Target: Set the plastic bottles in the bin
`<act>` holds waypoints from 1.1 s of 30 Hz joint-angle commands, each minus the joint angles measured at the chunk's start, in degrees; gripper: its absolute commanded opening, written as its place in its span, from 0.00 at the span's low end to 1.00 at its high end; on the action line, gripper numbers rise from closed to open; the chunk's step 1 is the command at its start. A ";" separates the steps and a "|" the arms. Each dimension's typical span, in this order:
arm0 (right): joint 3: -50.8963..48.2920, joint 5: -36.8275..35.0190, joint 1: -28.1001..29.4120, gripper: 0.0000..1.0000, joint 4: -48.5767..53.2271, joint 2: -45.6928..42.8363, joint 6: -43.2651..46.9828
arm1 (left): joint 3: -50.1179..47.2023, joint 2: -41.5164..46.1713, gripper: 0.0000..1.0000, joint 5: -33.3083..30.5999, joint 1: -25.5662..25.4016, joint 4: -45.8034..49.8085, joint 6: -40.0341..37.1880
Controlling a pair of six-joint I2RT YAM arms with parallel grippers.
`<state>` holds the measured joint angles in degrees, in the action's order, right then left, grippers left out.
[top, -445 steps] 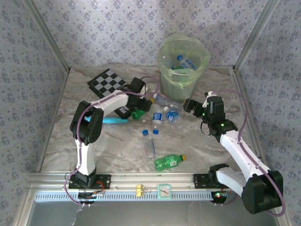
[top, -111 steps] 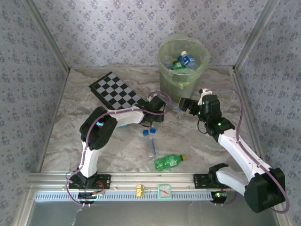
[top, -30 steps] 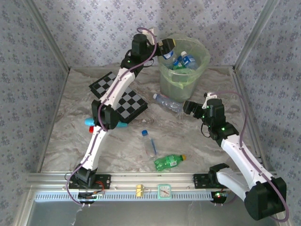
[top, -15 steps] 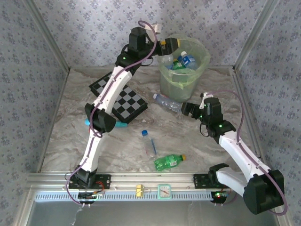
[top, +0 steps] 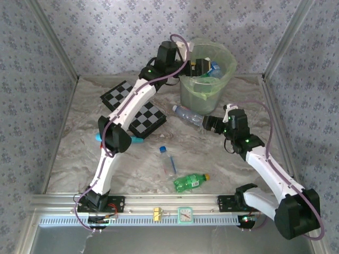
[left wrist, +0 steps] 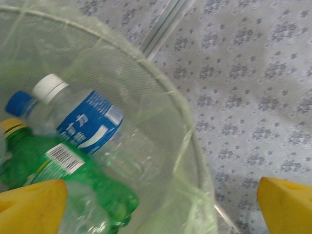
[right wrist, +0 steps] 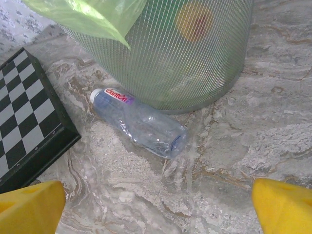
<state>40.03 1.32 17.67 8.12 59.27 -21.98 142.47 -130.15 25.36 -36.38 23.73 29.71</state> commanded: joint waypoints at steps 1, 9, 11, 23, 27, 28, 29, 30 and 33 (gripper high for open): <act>2.02 2.04 1.17 1.00 0.04 2.71 3.56 | -6.68 9.77 1.00 -3.04 0.43 -4.58 -2.18; 10.84 -3.57 8.60 1.00 4.11 16.83 12.37 | -43.97 31.27 1.00 -10.06 4.38 -26.86 2.40; 13.98 -7.02 11.55 1.00 5.91 21.47 15.16 | -51.44 35.79 1.00 -11.05 6.21 -29.67 3.86; 35.25 -19.34 18.12 1.00 15.52 45.86 28.29 | -85.83 54.03 1.00 -23.80 10.00 -30.05 5.71; 38.97 -22.15 17.75 1.00 17.53 50.91 31.58 | -94.49 58.35 1.00 -26.23 9.93 -28.73 7.96; 39.47 -22.37 17.75 1.00 17.68 51.70 32.42 | -96.67 59.34 1.00 -26.47 9.93 -28.82 8.41; 39.92 -22.37 17.75 1.00 17.70 52.38 33.02 | -98.60 60.20 1.00 -26.78 9.93 -28.75 9.13; 40.26 -22.42 17.64 1.00 17.82 52.89 33.42 | -100.05 60.96 1.00 -27.14 9.93 -28.69 9.65; 41.45 -22.07 17.31 1.00 18.58 54.31 33.93 | -104.19 62.99 1.00 -28.62 9.93 -28.30 11.43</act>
<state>78.94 -18.94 35.33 23.77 112.36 9.28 40.29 -69.60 -0.54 -26.61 -4.03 38.59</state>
